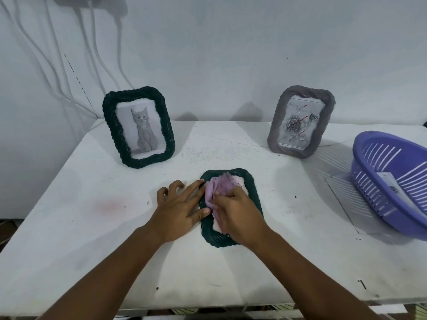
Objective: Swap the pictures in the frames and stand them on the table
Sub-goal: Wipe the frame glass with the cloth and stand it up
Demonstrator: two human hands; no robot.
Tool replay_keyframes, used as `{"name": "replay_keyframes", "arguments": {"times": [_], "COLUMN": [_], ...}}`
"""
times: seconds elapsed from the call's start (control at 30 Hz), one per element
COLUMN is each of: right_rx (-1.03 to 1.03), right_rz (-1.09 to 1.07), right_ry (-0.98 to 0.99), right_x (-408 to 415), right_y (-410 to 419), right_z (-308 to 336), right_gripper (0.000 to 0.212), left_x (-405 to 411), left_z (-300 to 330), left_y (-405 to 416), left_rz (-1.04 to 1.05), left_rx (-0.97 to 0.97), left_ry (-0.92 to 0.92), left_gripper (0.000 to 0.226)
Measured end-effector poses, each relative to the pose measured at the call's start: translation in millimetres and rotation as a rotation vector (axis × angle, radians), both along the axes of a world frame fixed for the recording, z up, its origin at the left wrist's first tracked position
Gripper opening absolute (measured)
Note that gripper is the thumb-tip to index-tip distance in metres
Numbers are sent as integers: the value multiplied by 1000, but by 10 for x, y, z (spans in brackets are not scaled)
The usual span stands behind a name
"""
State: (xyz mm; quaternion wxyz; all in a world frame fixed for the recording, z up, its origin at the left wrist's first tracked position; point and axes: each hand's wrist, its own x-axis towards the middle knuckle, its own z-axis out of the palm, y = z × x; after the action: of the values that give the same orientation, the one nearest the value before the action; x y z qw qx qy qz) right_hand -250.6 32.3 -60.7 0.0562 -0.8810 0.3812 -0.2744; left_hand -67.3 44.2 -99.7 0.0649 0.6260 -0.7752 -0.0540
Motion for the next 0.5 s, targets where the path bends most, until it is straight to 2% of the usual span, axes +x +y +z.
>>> {"name": "replay_keyframes", "arguments": {"times": [0.1, 0.2, 0.3, 0.4, 0.5], "right_rx": [28, 27, -4, 5, 150], "right_rz": [6, -44, -100, -189, -285], "right_ry": [52, 100, 75, 134, 84], "right_x": [-193, -376, -406, -345, -178], "right_y": [188, 180, 86, -22, -153], "right_z": [-25, -93, -84, -48, -2], "right_gripper": [49, 42, 47, 34, 29], "left_x": [6, 12, 14, 13, 12], "left_z": [-5, -9, -6, 3, 5], "left_y": [-3, -8, -11, -12, -15], "left_rz": [6, 14, 12, 10, 13], "left_rx": [6, 16, 25, 35, 51], "left_ry": [2, 19, 41, 40, 43], "left_gripper": [91, 94, 94, 95, 95]}}
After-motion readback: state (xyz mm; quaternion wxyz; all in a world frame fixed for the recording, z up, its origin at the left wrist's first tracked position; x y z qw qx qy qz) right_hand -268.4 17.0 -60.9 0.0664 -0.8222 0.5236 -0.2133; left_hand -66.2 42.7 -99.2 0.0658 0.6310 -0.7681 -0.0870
